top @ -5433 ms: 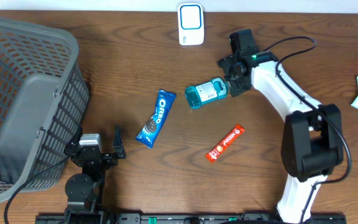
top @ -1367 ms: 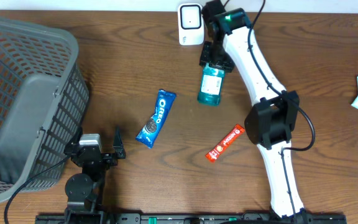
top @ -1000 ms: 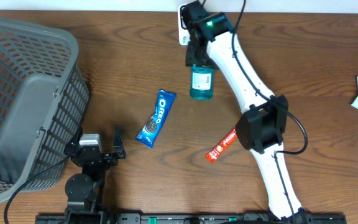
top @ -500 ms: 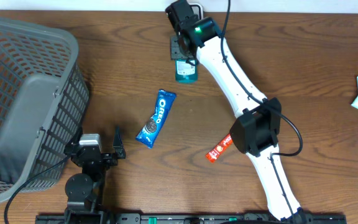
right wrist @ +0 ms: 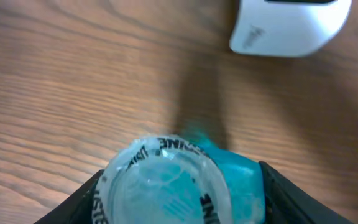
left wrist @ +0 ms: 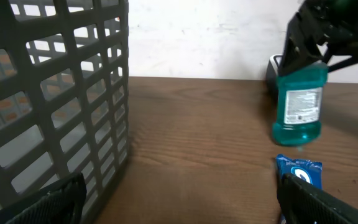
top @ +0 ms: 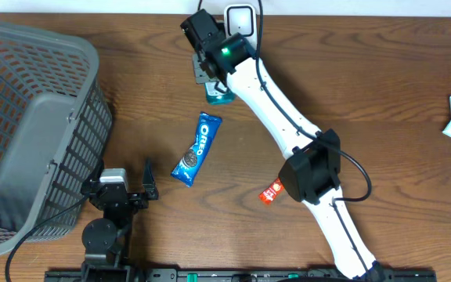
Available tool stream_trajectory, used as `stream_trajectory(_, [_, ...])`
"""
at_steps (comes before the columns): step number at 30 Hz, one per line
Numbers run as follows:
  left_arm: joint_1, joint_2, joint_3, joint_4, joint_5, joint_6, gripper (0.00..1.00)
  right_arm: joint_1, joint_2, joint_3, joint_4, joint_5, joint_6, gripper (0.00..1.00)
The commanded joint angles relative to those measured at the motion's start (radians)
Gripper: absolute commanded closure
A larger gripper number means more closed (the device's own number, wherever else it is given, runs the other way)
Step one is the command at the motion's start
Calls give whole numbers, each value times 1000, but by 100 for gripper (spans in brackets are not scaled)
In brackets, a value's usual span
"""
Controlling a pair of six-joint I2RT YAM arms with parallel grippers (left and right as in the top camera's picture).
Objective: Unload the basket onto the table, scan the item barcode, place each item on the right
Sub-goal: 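Hold the mouthwash bottle up in front of the white scanner, then carry the bottle left and set it down beside the gray basket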
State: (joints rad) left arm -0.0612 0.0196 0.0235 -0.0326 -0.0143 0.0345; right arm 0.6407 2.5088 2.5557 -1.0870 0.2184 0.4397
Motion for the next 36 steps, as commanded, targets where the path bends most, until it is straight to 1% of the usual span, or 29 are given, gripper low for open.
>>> stream_trajectory(1, [-3, -1, -19, -37, -24, 13, 2, 9, -54, 32, 42, 37, -10, 84])
stream_trajectory(16, [-3, -1, -19, -37, -24, 13, 2, 64, -10, 31, 119, 4, 1, 82])
stream_trajectory(23, [-3, -1, -19, -37, -24, 13, 2, 85, -2, 16, 217, -18, 0, 79])
stream_trajectory(26, [-3, -1, -19, -37, -24, 13, 2, 93, -2, -23, 280, -19, 0, 79])
stream_trajectory(33, [-3, -1, -19, -37, -24, 13, 2, 106, -2, -184, 441, -14, -2, 80])
stream_trajectory(34, [-3, -1, -19, -37, -24, 14, 2, 107, -2, -195, 450, -14, -4, 80])
stream_trajectory(35, [-3, -1, -19, -37, -24, 13, 2, 107, -2, -198, 452, -14, -4, 76])
stream_trajectory(36, [-3, -1, -19, -37, -24, 13, 2, 107, -2, -198, 451, -14, -4, 69])
